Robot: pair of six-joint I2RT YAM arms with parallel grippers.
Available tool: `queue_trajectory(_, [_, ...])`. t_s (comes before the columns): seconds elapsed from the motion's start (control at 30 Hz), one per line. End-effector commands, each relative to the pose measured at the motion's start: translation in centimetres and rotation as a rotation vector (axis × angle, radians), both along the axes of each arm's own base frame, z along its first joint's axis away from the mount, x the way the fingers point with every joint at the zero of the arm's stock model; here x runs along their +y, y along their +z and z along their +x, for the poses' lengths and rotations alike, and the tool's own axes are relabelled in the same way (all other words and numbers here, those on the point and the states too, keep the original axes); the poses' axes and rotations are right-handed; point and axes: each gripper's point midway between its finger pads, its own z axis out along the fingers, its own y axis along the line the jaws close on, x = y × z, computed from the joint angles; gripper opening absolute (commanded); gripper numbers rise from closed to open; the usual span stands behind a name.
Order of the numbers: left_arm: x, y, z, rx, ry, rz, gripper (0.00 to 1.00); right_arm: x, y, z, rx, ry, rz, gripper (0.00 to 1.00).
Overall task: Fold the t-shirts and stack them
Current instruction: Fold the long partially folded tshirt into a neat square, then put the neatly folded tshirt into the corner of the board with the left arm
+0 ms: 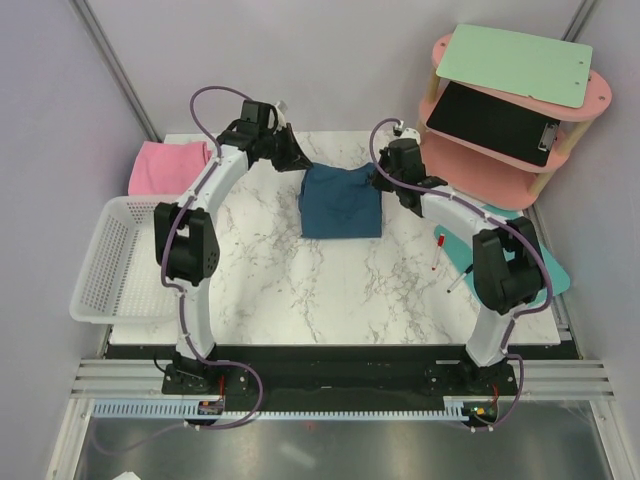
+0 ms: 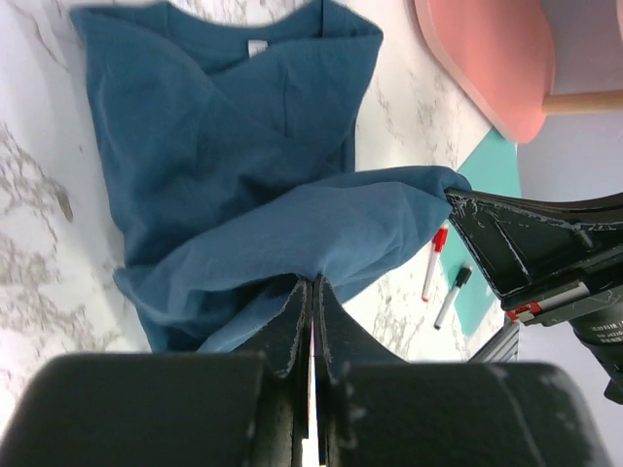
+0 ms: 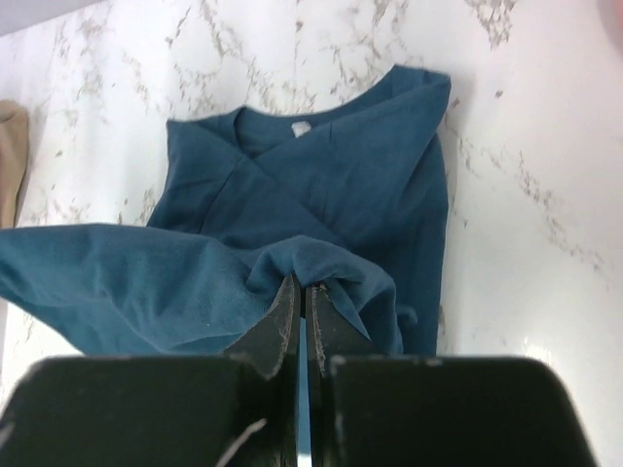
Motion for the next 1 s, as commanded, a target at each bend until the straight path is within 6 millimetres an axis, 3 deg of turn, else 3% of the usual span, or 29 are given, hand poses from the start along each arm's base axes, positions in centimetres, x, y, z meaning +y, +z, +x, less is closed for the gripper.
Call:
queue_trajectory(0.0, [0.3, 0.8, 2.9, -0.03, -0.03, -0.059, 0.02, -0.3, 2.7, 4.6, -0.108, -0.03, 0.023, 0.01])
queue_trajectory(0.13, [0.3, 0.0, 5.2, -0.019, -0.05, -0.124, 0.02, -1.6, 1.9, 7.4, -0.123, -0.083, 0.035, 0.02])
queue_trajectory(0.17, [0.4, 0.7, 6.1, -0.042, -0.052, -0.14, 0.02, -1.7, 1.3, 8.3, -0.119, -0.092, 0.039, 0.03])
queue_trajectory(0.2, [0.4, -0.7, 6.7, -0.014, -0.049, -0.152, 0.04, -1.8, 1.1, 8.8, -0.12, -0.103, 0.047, 0.03])
queue_trajectory(0.27, [0.6, -0.3, 8.0, -0.035, -0.045, -0.172, 0.24, -2.2, -0.1, 10.4, -0.114, -0.126, 0.049, 0.04])
queue_trajectory(0.3, [0.5, -1.5, 8.4, -0.009, -0.039, -0.183, 0.5, -2.7, -0.4, 11.1, -0.118, -0.149, 0.046, 0.04])
queue_trajectory(0.37, [1.1, -1.7, 8.7, -0.001, -0.022, -0.186, 0.69, -2.8, -1.7, 12.9, -0.11, -0.174, 0.062, 0.07])
queue_trajectory(0.4, [1.4, -1.8, 8.7, -0.006, -0.015, -0.172, 0.88, -2.7, -2.3, 13.5, -0.103, -0.183, 0.068, 0.09])
queue_trajectory(0.43, [1.5, -1.1, 8.4, -0.02, -0.015, -0.165, 0.89, -3.0, -4.3, 14.3, -0.08, -0.196, 0.07, 0.1])
queue_trajectory(0.47, [1.6, -1.9, 7.7, 0.003, -0.016, -0.155, 0.9, -2.7, -3.2, 15.4, -0.108, -0.204, 0.092, 0.28])
queue_trajectory(0.5, [1.8, -1.9, 7.4, -0.012, -0.018, -0.143, 0.91, -2.7, -3.4, 16.0, -0.111, -0.206, 0.099, 0.38])
queue_trajectory(0.53, [1.8, 0.3, 6.7, -0.052, -0.022, -0.148, 0.91, -2.6, -4.4, 16.4, -0.1, -0.192, 0.105, 0.45])
queue_trajectory(0.57, [2.0, -1.8, 5.4, 0.002, -0.019, -0.138, 0.92, -2.4, -3.5, 16.9, -0.123, -0.181, 0.109, 0.63])
queue_trajectory(0.6, [1.9, -1.3, 5.3, -0.036, -0.023, -0.147, 0.92, -2.4, -3.1, 17.1, -0.137, -0.179, 0.108, 0.72])
queue_trajectory(0.63, [1.8, -1.8, 3.6, -0.015, -0.026, -0.148, 0.92, -2.7, -2.9, 16.7, -0.14, -0.188, 0.099, 0.91])
queue_trajectory(0.67, [1.7, -2.1, 3.1, -0.013, -0.026, -0.151, 0.92, -3.0, -2.5, 16.4, -0.15, -0.194, 0.089, 0.98])
queue_trajectory(0.8, [0.5, -3.9, 0.8, -0.003, -0.052, -0.148, 0.92, -3.8, -0.4, 13.7, -0.182, -0.185, 0.084, 0.98])
queue_trajectory(0.97, [-1.4, -7.5, -0.9, 0.049, -0.065, -0.135, 0.91, -4.3, 0.8, 8.2, -0.164, -0.145, 0.112, 0.98])
